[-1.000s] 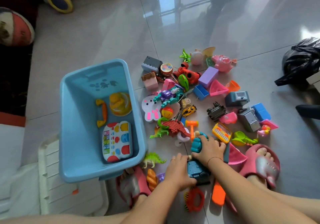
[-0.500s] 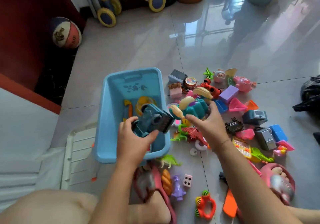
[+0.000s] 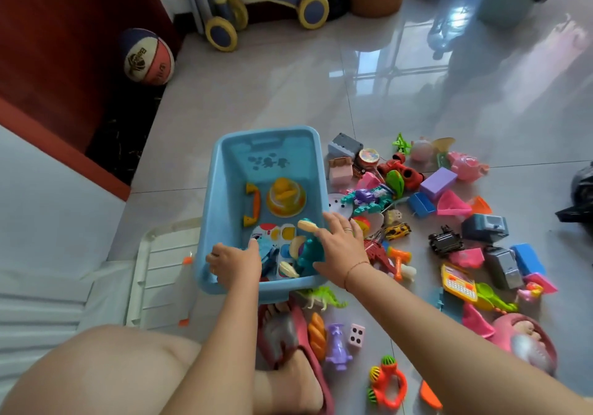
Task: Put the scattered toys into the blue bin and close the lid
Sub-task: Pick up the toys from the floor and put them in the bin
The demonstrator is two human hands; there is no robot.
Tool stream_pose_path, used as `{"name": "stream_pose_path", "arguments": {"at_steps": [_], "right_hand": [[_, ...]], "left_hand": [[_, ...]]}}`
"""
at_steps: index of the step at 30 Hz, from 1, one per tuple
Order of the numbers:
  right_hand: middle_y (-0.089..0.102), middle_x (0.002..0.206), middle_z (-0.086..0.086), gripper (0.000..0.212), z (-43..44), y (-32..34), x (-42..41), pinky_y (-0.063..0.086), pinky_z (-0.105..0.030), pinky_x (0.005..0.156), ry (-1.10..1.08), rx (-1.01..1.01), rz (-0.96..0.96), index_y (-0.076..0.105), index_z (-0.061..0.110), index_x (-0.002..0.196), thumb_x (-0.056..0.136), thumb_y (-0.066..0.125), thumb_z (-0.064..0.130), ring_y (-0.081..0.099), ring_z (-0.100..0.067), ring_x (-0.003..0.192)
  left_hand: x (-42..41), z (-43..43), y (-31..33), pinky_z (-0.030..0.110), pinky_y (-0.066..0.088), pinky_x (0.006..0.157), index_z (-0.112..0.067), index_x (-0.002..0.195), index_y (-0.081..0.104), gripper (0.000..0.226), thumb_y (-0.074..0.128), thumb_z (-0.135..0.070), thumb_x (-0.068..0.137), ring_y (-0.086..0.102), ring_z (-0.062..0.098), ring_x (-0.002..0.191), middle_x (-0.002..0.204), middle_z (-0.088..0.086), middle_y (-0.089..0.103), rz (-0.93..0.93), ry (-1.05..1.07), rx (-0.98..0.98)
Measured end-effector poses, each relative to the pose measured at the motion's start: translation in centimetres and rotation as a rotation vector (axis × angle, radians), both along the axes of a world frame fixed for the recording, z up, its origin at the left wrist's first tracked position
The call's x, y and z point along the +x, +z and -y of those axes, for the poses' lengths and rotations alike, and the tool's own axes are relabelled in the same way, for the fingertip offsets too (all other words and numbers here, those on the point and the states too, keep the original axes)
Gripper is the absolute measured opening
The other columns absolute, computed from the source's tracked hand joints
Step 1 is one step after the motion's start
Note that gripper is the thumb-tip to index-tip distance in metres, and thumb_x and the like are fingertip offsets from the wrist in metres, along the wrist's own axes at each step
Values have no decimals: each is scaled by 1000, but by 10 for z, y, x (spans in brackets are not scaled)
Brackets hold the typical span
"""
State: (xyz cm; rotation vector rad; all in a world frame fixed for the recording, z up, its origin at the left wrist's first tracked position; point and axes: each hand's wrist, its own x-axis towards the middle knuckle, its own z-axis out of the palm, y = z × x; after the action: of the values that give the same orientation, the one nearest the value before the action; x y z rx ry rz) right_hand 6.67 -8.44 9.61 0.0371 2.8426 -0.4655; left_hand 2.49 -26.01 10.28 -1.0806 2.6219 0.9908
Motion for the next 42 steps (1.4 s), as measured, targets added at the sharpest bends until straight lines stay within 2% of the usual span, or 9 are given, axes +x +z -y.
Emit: {"name": "stream_pose_path", "arguments": {"at_steps": [5,8,14,17,18,22,28,33,42], "right_hand": [[30,149,-5,53,-24,-4,32,29,-39,109,-154,-230,-133,49,24,125,77,66,34,29,-26,136],[47,132,-6,42,-52,-17,65,37,-34,103,-410,-396,-194,58,18,113,73,68,24,43,-22,124],[47,123,-12,55,-100,-88,158,41,-37,98,-798,-333,358,52,16,118,70,74,28,50,-30,112],[41,127,-9,70,-89,-108,188,41,-34,99,-725,-357,527,45,19,126,66,79,35,50,-26,115],[39,128,-8,74,-83,-111,192,40,-32,99,-684,-371,556,42,19,128,66,79,37,50,-25,117],[37,129,-7,85,-60,-126,204,42,-33,96,-671,-333,647,35,26,132,62,79,46,47,-27,118],[34,129,-12,91,-29,-141,205,36,-37,100,-1095,-366,623,31,19,136,64,79,45,45,-37,116],[32,127,-18,81,-21,-147,194,41,-37,96,-1296,-427,551,37,15,131,65,80,33,52,-41,107],[53,115,-23,30,-58,-158,161,37,-28,88,-1365,-503,427,58,8,105,82,63,25,44,-27,88]], "left_hand": [[6,-18,2,48,34,99,-6,134,40,55,59,-27,87,38,36,125,140,17,38,-94,-132,-32],[28,-44,2,43,36,98,-4,125,50,44,61,-17,84,44,35,120,132,17,47,-332,-313,-80],[119,-109,-30,31,42,91,-15,110,57,33,49,-24,79,52,20,102,110,6,57,-614,-1152,-99],[159,-111,-70,29,50,73,-20,104,55,33,55,-29,72,58,19,88,101,0,57,-285,-1428,-83],[167,-103,-86,29,52,71,-21,106,55,37,59,-33,70,61,21,88,103,-1,57,-113,-1423,-114],[175,-72,-125,34,38,101,-17,135,37,67,63,-43,79,45,27,122,134,6,41,368,-1171,-145],[166,-77,-142,39,39,101,-11,134,30,82,73,-41,71,35,30,132,139,11,33,410,-902,-13],[170,-90,-147,33,41,94,-15,149,-14,117,73,-40,75,45,32,128,154,15,14,592,-883,11],[127,-113,-143,38,37,99,-34,149,-9,112,73,-45,73,45,31,127,146,15,21,513,-955,31]]}}
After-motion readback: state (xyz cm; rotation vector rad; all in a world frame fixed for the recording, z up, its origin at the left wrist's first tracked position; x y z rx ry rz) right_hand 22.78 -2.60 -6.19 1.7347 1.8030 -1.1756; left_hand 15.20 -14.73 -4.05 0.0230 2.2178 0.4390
